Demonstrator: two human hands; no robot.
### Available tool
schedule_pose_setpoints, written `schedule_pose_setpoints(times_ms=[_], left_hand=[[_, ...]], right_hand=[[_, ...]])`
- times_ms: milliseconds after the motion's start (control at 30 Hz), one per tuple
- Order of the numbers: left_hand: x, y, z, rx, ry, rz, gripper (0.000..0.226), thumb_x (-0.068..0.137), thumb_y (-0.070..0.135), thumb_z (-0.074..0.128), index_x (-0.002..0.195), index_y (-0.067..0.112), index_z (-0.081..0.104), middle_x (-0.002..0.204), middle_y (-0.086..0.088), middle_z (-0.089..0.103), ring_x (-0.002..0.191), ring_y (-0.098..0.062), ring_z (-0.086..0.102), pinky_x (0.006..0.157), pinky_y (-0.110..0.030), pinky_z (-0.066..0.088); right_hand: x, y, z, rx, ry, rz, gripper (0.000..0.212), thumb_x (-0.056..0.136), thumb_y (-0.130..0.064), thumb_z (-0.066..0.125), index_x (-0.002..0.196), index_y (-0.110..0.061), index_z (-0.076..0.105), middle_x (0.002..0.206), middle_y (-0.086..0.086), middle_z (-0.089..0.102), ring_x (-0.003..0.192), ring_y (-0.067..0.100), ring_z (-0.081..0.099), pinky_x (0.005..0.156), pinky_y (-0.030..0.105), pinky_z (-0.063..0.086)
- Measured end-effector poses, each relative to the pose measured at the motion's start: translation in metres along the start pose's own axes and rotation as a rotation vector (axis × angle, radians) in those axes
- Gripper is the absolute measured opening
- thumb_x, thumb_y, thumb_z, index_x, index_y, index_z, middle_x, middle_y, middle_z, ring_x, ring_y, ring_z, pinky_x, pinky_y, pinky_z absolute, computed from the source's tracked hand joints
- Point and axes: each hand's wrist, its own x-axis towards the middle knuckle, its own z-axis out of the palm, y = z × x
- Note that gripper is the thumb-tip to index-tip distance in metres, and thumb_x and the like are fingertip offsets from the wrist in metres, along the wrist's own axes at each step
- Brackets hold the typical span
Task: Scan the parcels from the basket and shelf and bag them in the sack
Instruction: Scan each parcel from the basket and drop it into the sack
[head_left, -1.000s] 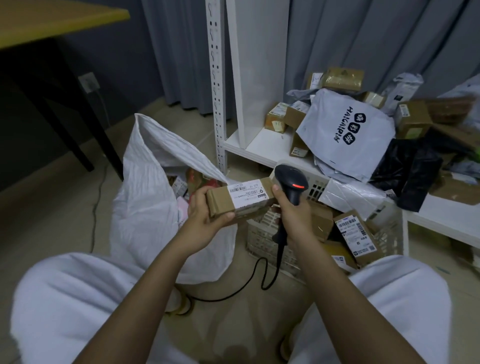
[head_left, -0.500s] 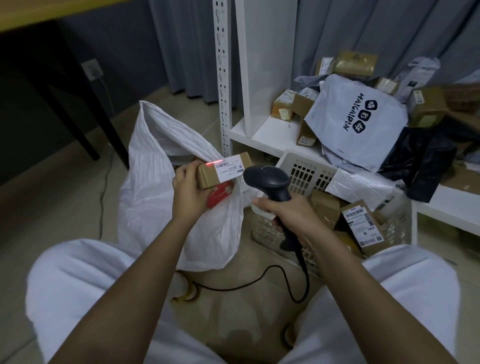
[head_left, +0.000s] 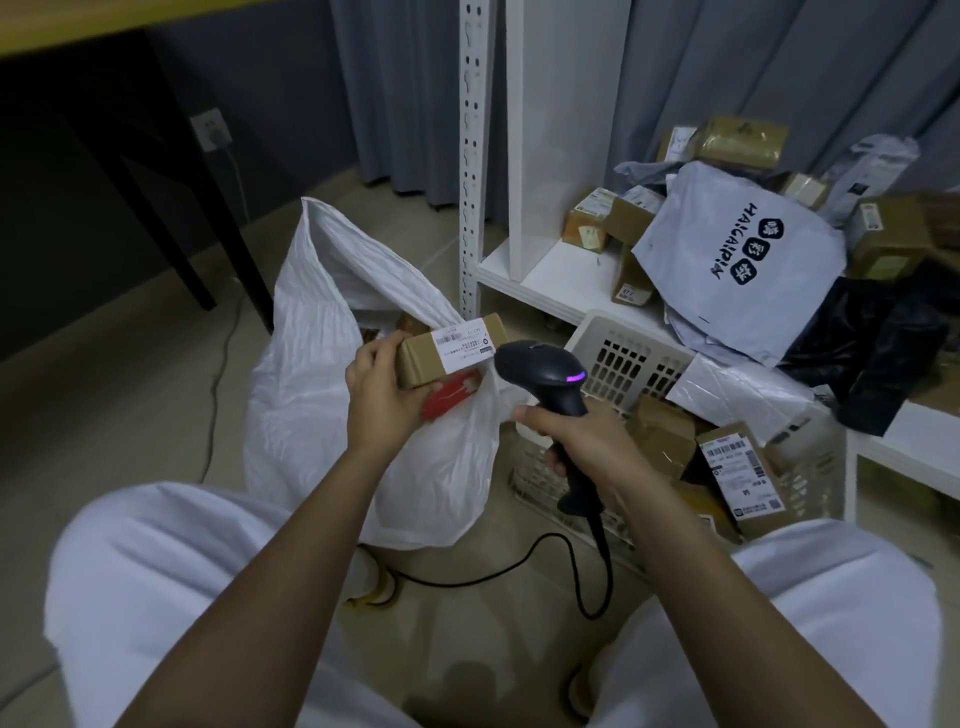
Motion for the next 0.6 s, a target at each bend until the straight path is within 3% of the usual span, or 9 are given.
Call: schedule_pose_setpoints(times_ms=[100,200,300,433,500,567,600], left_hand=[[-0.006,-0.011,-0.009,0.092,0.098,-0.077,0.061,0.074,0.032,0.08,0.127,0.021,0.053,0.129,-0.009,0.044,0.12,-0.029,0.033,0.091,-0.029,0.033],[-0.007,-0.032,-0.016,0.15,0.174,-0.171,0.059,0.073,0.028,0.082,0.125,0.019,0.054,0.128,-0.012,0.042,0.114,-0.034,0.042,0.087,-0.037,0.041],[0.0,-0.055,-0.017,0.206,0.116,-0.218,0.054,0.075,0.026,0.08,0.122,0.017,0.053,0.126,-0.013,0.041,0.104,-0.035,0.052,0.077,-0.039,0.047],[0.03,-0.066,-0.003,0.324,0.027,-0.162,0.044,0.079,0.02,0.074,0.117,0.014,0.053,0.121,-0.013,0.041,0.101,-0.036,0.051,0.068,-0.036,0.041],[0.054,-0.06,0.008,0.349,-0.004,-0.134,0.041,0.083,0.017,0.068,0.121,0.014,0.052,0.123,-0.013,0.039,0.106,-0.035,0.047,0.073,-0.038,0.043],[0.08,-0.058,0.023,0.305,-0.061,-0.153,0.044,0.088,0.015,0.06,0.13,0.014,0.047,0.134,-0.016,0.036,0.118,-0.036,0.042,0.089,-0.048,0.045],[0.091,-0.058,0.031,0.276,-0.14,-0.204,0.052,0.09,0.021,0.056,0.139,0.017,0.039,0.144,-0.016,0.029,0.126,-0.036,0.038,0.101,-0.049,0.039]], right_hand=[[0.011,0.006,0.004,0.086,0.051,0.034,0.026,0.079,-0.025,0.079,0.089,-0.007,0.063,0.07,0.011,0.055,0.046,0.014,0.048,0.043,0.025,0.041],[0.024,0.014,0.008,0.13,0.084,0.085,0.023,0.082,-0.021,0.075,0.089,-0.007,0.059,0.069,0.01,0.053,0.044,0.015,0.047,0.041,0.023,0.039],[0.04,0.023,0.014,0.149,0.103,0.125,0.019,0.085,-0.018,0.072,0.086,-0.006,0.058,0.065,0.01,0.052,0.043,0.016,0.045,0.042,0.026,0.038],[0.062,0.033,0.019,0.155,0.144,0.146,0.015,0.085,-0.019,0.072,0.084,-0.009,0.061,0.064,0.008,0.055,0.049,0.019,0.048,0.05,0.032,0.039],[0.07,0.034,0.018,0.143,0.151,0.158,0.014,0.085,-0.02,0.072,0.085,-0.01,0.062,0.066,0.008,0.057,0.053,0.02,0.051,0.053,0.033,0.04],[0.077,0.033,0.013,0.118,0.169,0.172,0.013,0.085,-0.021,0.071,0.085,-0.011,0.062,0.07,0.008,0.059,0.056,0.02,0.052,0.055,0.033,0.042],[0.079,0.032,0.01,0.108,0.178,0.18,0.014,0.085,-0.022,0.071,0.083,-0.011,0.062,0.07,0.008,0.059,0.056,0.02,0.053,0.056,0.033,0.042]])
